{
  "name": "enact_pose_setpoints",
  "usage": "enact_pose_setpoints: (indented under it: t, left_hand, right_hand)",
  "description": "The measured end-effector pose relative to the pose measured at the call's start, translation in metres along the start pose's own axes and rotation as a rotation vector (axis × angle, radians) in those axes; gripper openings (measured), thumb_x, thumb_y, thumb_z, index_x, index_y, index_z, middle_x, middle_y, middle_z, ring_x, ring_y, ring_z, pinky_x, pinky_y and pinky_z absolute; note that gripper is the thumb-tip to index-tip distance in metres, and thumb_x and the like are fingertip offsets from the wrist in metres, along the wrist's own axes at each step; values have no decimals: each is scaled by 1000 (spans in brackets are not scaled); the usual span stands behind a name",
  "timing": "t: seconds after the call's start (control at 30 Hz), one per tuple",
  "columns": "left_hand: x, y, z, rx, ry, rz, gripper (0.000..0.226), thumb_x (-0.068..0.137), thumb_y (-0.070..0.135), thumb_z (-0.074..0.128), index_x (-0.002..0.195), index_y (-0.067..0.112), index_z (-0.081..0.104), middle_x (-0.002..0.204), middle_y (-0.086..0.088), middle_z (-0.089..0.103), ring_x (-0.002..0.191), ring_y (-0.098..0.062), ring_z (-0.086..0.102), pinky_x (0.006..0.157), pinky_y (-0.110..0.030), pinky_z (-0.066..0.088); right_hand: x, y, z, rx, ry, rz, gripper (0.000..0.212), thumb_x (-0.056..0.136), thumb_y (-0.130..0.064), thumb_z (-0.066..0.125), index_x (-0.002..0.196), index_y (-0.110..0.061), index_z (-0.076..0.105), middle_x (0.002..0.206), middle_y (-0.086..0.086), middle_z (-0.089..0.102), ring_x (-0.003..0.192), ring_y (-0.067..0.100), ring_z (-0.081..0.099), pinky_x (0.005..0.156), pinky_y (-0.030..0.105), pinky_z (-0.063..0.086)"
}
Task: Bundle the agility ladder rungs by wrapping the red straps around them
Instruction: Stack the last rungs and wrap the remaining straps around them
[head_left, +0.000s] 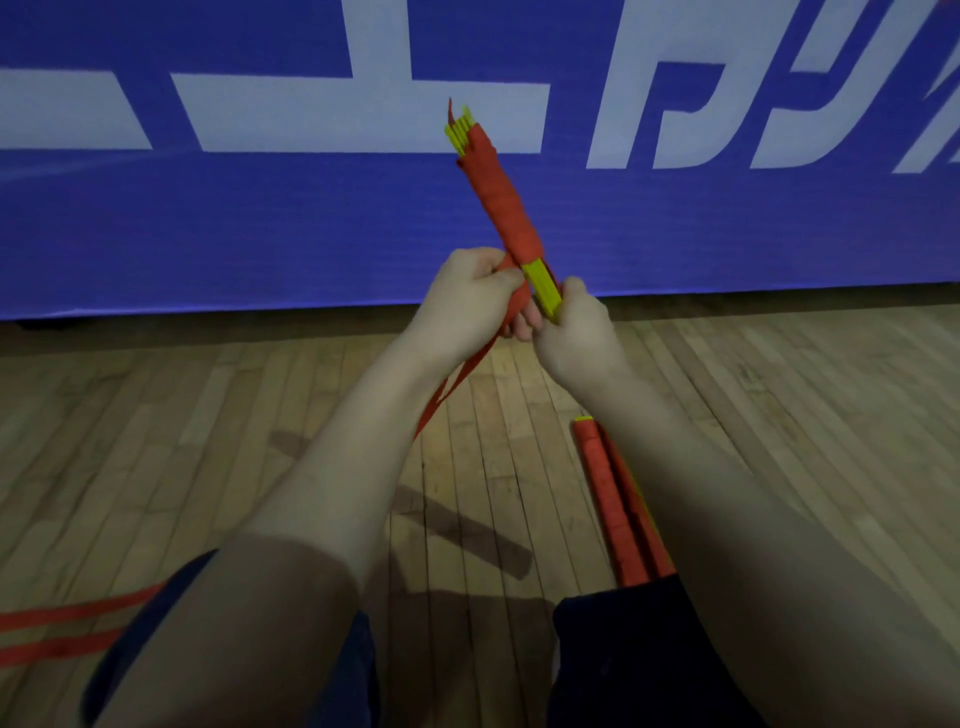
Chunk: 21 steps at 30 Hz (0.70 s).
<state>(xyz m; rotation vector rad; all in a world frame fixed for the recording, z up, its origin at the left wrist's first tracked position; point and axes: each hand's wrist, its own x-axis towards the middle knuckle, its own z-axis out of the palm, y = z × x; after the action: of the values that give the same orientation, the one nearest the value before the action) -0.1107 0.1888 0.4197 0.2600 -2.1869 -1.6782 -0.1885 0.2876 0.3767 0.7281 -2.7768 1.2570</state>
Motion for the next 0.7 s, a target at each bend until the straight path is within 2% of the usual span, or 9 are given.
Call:
enact_pose_setpoints:
  t: [0.1, 0.2, 0.27, 0.37, 0.43, 0.5, 0.57, 0.63, 0.7]
  left_hand:
    - [-1, -1, 2, 14, 146, -15, 38, 91, 24, 54, 62, -1, 61, 49, -10, 61, 36, -13, 51, 43, -21, 38]
    - [2, -7, -3, 59, 255, -17, 55, 88, 45, 62, 50, 6, 57, 42, -9, 58, 34, -12, 51, 42, -19, 38]
    - [6, -11, -6, 86, 309, -40, 56, 86, 47, 64, 45, 10, 54, 38, -6, 56, 33, -10, 50, 42, -17, 38]
    - [10, -15, -11, 68, 308, -74, 54, 89, 42, 62, 47, 10, 53, 38, -3, 56, 32, -8, 49, 39, -14, 36]
    - [12, -16, -16, 30, 276, -83, 48, 92, 37, 60, 55, 7, 54, 38, 0, 57, 32, -6, 49, 39, -14, 36]
    - [13, -16, -23, -28, 241, -71, 44, 93, 34, 59, 60, 5, 55, 40, 1, 58, 33, -6, 49, 39, -15, 36]
    - [14, -17, -30, -73, 232, -65, 44, 94, 32, 58, 61, 3, 57, 42, 0, 59, 34, -7, 48, 40, -15, 35]
    - [14, -18, -33, -117, 223, -74, 44, 94, 31, 57, 60, 3, 58, 42, -1, 60, 33, -7, 47, 40, -15, 35]
    - [13, -17, -33, -171, 201, -83, 44, 95, 30, 57, 60, 3, 60, 43, -1, 60, 34, -6, 47, 40, -15, 36]
  right_hand:
    - [-4, -7, 3, -159, 4, -31, 31, 92, -26, 57, 108, -4, 42, 110, 22, 59, 104, 41, 57, 81, 44, 46]
    - [-11, -14, 9, -269, 41, -113, 48, 89, -41, 60, 112, -4, 40, 115, 19, 55, 109, 40, 54, 85, 46, 44]
    - [-16, -17, 12, -259, 53, -121, 55, 87, -49, 59, 112, -4, 40, 118, 18, 53, 112, 40, 52, 89, 47, 43]
    - [-17, -20, 10, -200, -50, -102, 47, 87, -40, 57, 113, -5, 40, 122, 17, 50, 116, 38, 48, 94, 47, 41]
    - [-14, -19, 6, -81, -129, -103, 35, 85, -34, 58, 106, -8, 45, 114, 14, 53, 108, 33, 51, 89, 43, 43]
    - [-9, -18, -2, 176, -186, -13, 26, 78, -29, 63, 93, -9, 55, 90, 6, 58, 85, 22, 56, 73, 34, 44]
    - [-5, -14, -15, 380, -349, 63, 30, 72, -29, 66, 92, -6, 65, 76, 2, 57, 73, 17, 55, 67, 31, 41]
    - [-3, -6, -26, 488, -519, 89, 33, 74, -30, 69, 99, -8, 69, 83, 4, 62, 81, 18, 57, 74, 34, 43]
    - [-2, 1, -29, 594, -570, 111, 38, 78, -31, 72, 105, -5, 66, 92, 10, 61, 87, 22, 57, 78, 35, 43]
